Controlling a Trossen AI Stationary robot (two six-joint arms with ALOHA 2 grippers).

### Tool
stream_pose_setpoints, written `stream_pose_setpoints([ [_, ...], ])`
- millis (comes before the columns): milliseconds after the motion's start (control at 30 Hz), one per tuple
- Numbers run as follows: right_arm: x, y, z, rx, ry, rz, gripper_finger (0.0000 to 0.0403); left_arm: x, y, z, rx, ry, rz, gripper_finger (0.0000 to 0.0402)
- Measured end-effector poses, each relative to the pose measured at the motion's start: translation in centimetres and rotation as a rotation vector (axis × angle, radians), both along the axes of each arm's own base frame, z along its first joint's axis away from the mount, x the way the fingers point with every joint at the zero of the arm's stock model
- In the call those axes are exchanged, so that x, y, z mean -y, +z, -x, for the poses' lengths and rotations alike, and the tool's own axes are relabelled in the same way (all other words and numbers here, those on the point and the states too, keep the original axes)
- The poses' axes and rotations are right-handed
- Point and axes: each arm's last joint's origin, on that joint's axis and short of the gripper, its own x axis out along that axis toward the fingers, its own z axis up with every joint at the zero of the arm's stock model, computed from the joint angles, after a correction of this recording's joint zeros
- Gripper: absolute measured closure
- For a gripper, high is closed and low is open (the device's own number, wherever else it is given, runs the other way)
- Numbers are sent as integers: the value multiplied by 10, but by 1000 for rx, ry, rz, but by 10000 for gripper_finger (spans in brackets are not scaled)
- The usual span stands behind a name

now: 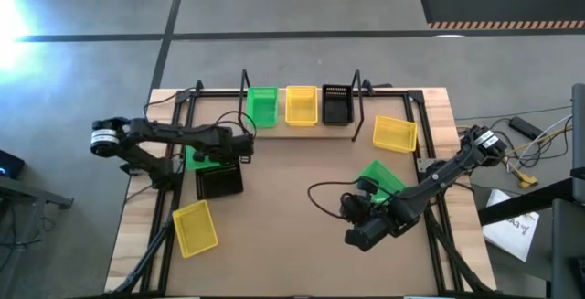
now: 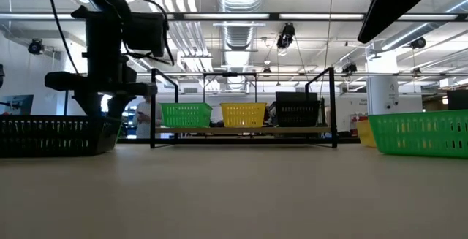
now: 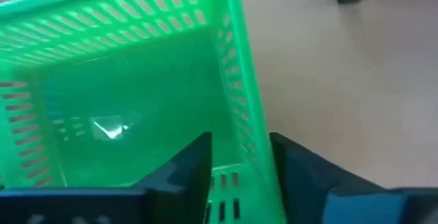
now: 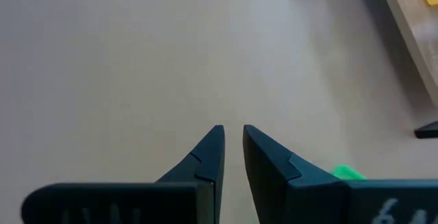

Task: Stack baskets on shelf by color
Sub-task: Stack the left green bin on top of the other green bin on the shelf

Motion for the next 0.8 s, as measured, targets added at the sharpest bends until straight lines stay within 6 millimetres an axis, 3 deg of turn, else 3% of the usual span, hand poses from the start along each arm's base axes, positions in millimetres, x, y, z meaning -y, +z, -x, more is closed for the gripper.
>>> stream_pose_setpoints([
  [267, 4, 3, 8, -13, -20, 63, 355, 9, 22, -14, 69, -132, 31, 393],
  [500, 7, 5, 7, 39, -23, 171, 355, 28, 59, -11, 130, -239, 108, 397],
  [800, 16, 6, 2, 34, -7, 240, 355, 52, 125, 4, 385, -699, 347, 399],
])
